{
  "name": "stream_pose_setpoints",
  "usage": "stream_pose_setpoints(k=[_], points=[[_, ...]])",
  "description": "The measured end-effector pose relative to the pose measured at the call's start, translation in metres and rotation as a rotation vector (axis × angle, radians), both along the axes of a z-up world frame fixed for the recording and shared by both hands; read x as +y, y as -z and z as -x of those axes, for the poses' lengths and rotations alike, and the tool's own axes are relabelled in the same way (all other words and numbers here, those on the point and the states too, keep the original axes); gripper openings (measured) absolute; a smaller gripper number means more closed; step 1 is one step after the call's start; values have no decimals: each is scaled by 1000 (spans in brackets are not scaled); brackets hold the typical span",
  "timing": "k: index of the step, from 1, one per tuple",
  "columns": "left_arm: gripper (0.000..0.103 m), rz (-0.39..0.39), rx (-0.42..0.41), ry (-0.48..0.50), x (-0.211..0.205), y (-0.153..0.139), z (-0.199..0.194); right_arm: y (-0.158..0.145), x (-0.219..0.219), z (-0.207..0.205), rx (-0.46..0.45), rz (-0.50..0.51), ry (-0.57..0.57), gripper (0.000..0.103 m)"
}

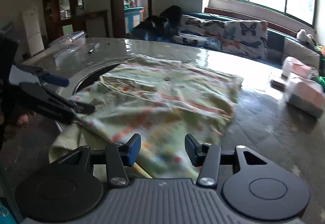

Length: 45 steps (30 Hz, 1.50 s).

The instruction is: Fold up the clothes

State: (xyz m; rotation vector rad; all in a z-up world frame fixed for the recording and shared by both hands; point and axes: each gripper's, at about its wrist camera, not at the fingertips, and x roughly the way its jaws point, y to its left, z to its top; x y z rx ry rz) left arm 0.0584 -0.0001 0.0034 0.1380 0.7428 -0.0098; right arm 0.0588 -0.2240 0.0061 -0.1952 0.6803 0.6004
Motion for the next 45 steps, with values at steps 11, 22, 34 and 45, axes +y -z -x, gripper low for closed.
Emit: stream_pose_setpoints(k=[11,22,34,45], points=[[103,-26,9,18,1,3,5,4,30,-1,-19,39,-77,49],[103,-18,12,9,10,4,7,4,53,-11,-16,22,-138,50],[103,-6,16,-2,10,1,5,8,62,-36,4,9,-105,55],[103,4,8,23,-3,13,-4,16,28,-22,24,48,-11,65]])
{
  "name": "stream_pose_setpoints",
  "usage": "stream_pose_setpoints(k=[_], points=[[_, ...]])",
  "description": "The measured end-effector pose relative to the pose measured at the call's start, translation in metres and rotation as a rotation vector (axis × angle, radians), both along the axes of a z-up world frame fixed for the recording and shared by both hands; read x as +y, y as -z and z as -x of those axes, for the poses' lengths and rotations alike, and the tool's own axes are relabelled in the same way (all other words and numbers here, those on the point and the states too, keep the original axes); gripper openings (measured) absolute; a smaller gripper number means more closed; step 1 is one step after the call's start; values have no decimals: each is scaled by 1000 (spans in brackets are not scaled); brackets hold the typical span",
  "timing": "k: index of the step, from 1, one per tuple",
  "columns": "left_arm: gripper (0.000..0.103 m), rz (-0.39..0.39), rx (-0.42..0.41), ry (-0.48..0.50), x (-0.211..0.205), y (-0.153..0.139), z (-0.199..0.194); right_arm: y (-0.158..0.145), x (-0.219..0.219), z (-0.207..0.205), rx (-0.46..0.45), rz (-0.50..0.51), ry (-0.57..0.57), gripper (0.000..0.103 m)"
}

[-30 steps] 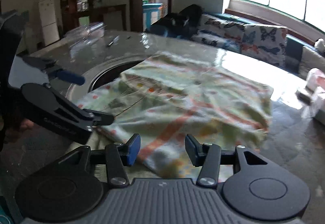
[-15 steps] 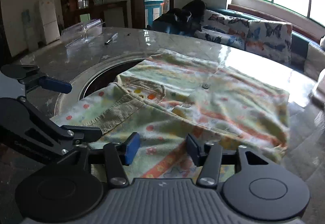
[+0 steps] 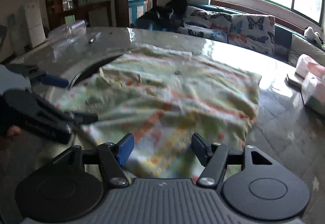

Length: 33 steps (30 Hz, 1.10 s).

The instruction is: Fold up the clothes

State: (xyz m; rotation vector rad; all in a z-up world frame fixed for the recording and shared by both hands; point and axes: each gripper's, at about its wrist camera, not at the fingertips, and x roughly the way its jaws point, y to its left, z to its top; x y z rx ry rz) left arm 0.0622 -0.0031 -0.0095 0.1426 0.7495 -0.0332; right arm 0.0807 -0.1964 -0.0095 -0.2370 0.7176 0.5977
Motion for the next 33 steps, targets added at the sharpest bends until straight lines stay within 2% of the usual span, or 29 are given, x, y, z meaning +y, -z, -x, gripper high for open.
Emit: stream_pose_setpoints(k=[5,8,11,21,25,29,33], points=[[103,-3,6,4,1,-7,7,-7,-12,13,-11,-10,7,65],[103,-15,-3,33,0,-11,18,-4,-16,25,-12,17,1,65],[103,-22,9,51,-1,-11,30,1,-21,34,-16,51,-5,65],[103,-44,52,118,-16,-9,65,-3,-31,50,-36,53,7,66],[103,-12,70,94,-10,-14,67,-5,-35,51,-42,47,19,66],[103,12,29,61,-4,-26,68,-10,-37,50,-58,27,32,66],[103,36,34,35,-2,-24,59,-8,-33,46,-56,15,32,66]])
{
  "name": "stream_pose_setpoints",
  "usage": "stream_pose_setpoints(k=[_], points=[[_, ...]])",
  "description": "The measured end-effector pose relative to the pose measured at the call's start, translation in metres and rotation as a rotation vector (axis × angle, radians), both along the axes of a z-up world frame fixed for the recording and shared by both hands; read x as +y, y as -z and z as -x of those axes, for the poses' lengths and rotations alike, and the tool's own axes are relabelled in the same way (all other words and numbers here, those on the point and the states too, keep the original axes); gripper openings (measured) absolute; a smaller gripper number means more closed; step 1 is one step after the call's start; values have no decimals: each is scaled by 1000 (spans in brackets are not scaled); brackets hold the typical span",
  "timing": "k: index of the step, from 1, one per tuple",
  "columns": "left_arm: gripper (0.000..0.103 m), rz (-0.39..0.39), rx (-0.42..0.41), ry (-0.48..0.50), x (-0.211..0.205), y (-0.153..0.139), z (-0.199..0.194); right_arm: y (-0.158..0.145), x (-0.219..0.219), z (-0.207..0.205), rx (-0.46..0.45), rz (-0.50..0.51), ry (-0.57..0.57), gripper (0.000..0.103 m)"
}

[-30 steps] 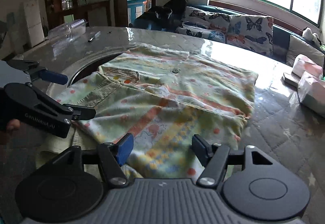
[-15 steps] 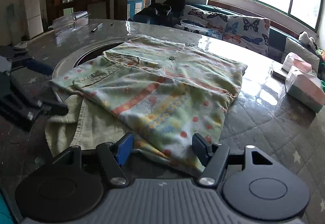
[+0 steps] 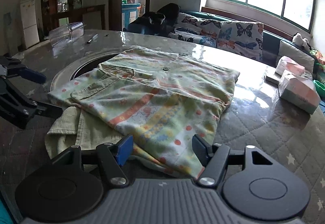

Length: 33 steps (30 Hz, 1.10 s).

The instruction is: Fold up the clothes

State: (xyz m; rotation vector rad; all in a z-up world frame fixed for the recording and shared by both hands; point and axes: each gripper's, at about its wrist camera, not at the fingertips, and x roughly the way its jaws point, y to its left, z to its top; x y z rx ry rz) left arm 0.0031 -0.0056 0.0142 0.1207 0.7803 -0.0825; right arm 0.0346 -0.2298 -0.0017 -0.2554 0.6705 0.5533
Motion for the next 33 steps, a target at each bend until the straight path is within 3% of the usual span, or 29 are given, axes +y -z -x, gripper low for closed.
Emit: stream_pose_setpoints(k=[4,8,13,19,22,25,30,32,33], points=[[103,-44,31,15,-7,15,-4,7,3,-1,18,13,-12,66],[103,-78,22,27,-10,8,-1,4,1,0,15,13,-15,66],[103,76,68,67,-4,-10,6,-3,-3,7,-4,35,-34,66],[101,270,252,55,7,5,2,-1,-9,15,2,73,-46,66],[100,336,277,77,7,5,3,0,-11,18,2,80,-52,66],[93,357,278,108,2,5,1,1,-11,20,3,85,-62,66],[68,356,258,155,-5,4,-2,4,-8,23,2,97,-79,66],[43,358,257,163,-6,4,-4,4,-8,23,0,95,-81,66],[37,364,262,163,-6,5,-6,4,-8,23,0,95,-81,66]])
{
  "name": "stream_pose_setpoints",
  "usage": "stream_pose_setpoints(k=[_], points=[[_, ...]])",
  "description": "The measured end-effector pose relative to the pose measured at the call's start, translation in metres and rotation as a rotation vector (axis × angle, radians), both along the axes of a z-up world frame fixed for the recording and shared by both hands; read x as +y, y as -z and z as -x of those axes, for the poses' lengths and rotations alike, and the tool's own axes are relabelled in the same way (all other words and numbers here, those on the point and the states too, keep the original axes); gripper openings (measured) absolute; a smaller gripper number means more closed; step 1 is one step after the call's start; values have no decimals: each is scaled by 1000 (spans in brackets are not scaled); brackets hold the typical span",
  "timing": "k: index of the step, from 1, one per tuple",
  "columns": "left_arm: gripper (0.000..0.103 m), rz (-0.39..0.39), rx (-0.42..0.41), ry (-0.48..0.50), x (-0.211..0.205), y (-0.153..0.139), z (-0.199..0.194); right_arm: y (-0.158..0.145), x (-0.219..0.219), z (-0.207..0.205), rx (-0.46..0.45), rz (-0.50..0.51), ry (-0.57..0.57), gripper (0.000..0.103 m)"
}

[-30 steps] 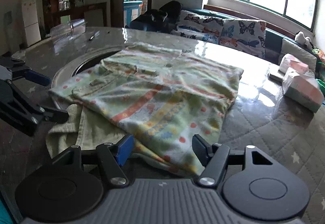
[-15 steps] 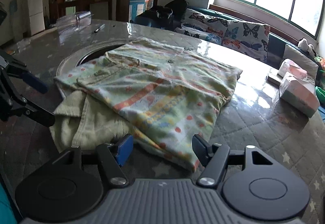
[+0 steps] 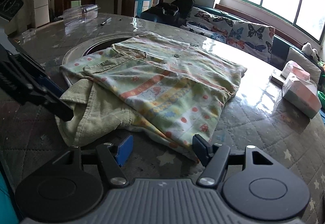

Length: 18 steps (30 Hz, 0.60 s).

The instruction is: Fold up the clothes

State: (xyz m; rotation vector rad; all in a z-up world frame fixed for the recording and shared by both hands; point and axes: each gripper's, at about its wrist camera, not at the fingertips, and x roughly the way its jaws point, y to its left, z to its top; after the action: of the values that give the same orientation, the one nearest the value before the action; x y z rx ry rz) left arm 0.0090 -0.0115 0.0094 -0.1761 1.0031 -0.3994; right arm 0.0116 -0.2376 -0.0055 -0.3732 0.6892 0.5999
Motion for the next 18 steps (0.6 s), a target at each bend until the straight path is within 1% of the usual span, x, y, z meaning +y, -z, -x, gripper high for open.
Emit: stream_pose_setpoints(k=[1,2,3,4,7,8,12,16,18], points=[[27,7,6,0,1,0,-2,0,0,0,-1,1,-2,66],[22,14,6,-1,2,0,-3,0,0,1,-3,2,-6,66],[20,23,0,-2,4,-1,-4,0,0,1,-5,4,-10,67],[14,33,-9,-3,6,-4,-5,0,0,1,-4,6,-14,67],[13,60,-36,-5,11,-12,-8,2,1,0,-3,12,-26,71],[12,66,-47,-7,12,-15,-10,2,2,0,-8,16,-33,74],[12,92,-80,-22,17,-26,-21,2,11,-2,-49,25,-64,75],[11,115,-97,-31,21,-33,-35,2,25,-10,-83,9,-87,75],[11,123,-99,-35,23,-35,-42,2,32,-15,-93,0,-99,72]])
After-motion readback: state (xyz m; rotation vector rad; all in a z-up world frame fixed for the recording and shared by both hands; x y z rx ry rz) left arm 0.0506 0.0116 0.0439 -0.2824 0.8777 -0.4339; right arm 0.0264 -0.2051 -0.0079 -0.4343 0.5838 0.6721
